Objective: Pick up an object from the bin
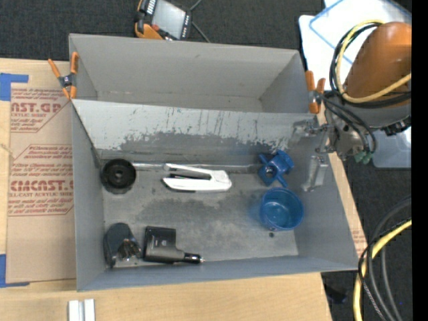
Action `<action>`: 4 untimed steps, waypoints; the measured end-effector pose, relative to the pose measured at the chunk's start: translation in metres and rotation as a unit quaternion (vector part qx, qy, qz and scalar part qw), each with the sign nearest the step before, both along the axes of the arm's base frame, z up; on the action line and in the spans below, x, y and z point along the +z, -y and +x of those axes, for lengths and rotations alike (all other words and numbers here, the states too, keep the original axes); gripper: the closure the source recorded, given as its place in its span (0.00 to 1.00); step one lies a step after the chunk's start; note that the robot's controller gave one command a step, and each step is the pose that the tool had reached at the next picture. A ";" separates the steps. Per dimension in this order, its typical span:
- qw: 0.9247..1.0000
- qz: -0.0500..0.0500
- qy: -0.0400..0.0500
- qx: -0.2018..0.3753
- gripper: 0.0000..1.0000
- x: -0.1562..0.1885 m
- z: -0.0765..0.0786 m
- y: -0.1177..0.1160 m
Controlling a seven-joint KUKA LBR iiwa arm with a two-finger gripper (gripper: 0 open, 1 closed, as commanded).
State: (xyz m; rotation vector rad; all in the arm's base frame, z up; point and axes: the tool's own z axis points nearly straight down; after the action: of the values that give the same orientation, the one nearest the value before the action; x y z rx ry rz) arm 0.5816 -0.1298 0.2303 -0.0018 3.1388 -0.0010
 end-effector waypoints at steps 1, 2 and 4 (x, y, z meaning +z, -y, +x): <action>1.000 0.003 -0.001 0.029 0.00 -0.142 -0.034 0.001; 0.999 0.000 0.005 -0.037 0.00 -0.106 -0.058 -0.010; 0.999 0.000 0.015 -0.031 0.00 -0.159 -0.098 -0.027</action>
Offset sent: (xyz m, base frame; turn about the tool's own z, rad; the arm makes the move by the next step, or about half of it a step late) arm -0.0612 0.0116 -0.0923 0.0896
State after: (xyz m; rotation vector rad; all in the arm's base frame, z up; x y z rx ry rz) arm 0.4838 -0.1024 0.0718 0.0952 3.1079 -0.0022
